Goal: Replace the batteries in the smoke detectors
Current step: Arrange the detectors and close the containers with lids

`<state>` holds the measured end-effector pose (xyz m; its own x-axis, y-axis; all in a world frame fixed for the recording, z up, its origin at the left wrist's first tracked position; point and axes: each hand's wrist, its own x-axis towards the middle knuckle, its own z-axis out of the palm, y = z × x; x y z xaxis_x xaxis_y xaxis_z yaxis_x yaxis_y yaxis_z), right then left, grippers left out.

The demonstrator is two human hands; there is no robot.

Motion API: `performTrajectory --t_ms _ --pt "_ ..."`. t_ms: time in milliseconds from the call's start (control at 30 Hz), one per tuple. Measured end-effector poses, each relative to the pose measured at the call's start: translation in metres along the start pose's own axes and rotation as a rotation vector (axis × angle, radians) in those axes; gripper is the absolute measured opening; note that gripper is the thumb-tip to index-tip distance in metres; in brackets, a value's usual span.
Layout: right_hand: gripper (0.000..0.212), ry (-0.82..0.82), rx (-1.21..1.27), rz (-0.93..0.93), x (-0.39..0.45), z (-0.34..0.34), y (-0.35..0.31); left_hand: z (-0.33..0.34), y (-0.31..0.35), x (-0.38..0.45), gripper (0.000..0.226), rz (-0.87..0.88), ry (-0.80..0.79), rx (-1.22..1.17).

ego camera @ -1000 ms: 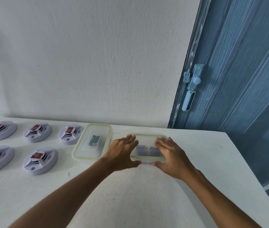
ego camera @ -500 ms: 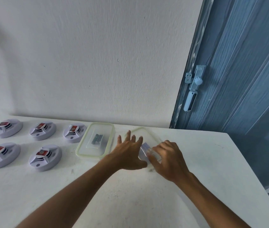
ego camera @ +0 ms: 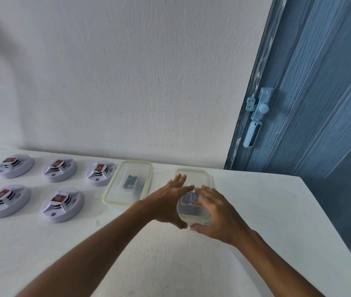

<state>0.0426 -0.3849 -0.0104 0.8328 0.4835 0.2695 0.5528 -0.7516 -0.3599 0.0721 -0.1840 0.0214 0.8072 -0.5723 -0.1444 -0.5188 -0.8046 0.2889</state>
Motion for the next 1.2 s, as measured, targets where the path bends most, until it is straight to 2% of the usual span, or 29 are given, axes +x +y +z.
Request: performTrajectory --t_ms 333,500,600,667,700,800,867,933,967,1100,1200 --pt "0.072 0.065 0.004 0.04 0.007 0.001 0.002 0.013 -0.01 0.009 0.11 0.032 0.103 0.053" --pt "0.075 0.001 0.038 0.053 0.009 -0.008 0.003 0.008 -0.01 0.008 0.105 0.009 0.043 0.04" --pt "0.052 0.054 0.14 0.137 0.019 -0.021 0.002 -0.003 -0.005 0.005 0.09 0.003 -0.001 0.076" --pt "0.035 0.129 0.124 0.197 0.029 -0.025 0.007 -0.009 -0.003 0.003 0.076 0.049 0.027 0.166" --pt "0.034 0.127 0.085 0.211 0.034 -0.025 0.011 -0.01 -0.003 0.003 0.075 0.07 0.046 0.194" --pt "0.05 -0.056 -0.006 0.237 0.041 -0.023 0.022 -0.015 -0.003 0.002 0.074 0.077 0.062 0.204" --pt "0.061 -0.169 -0.031 0.266 0.04 -0.021 0.026 -0.018 -0.002 0.003 0.06 0.048 0.048 0.149" --pt "0.078 -0.176 -0.041 0.282 0.036 -0.019 0.025 -0.016 0.004 0.004 0.042 0.021 0.051 0.08" --pt "0.085 -0.164 -0.048 0.292 0.034 -0.02 0.024 -0.013 0.006 0.005 0.043 0.015 0.056 0.069" --pt "0.087 -0.235 -0.148 0.278 0.03 -0.035 0.015 -0.006 0.004 0.005 0.089 0.002 0.041 0.051" --pt "0.108 -0.366 -0.18 0.272 0.024 -0.046 0.01 -0.007 -0.005 0.003 0.093 0.037 0.07 0.043"
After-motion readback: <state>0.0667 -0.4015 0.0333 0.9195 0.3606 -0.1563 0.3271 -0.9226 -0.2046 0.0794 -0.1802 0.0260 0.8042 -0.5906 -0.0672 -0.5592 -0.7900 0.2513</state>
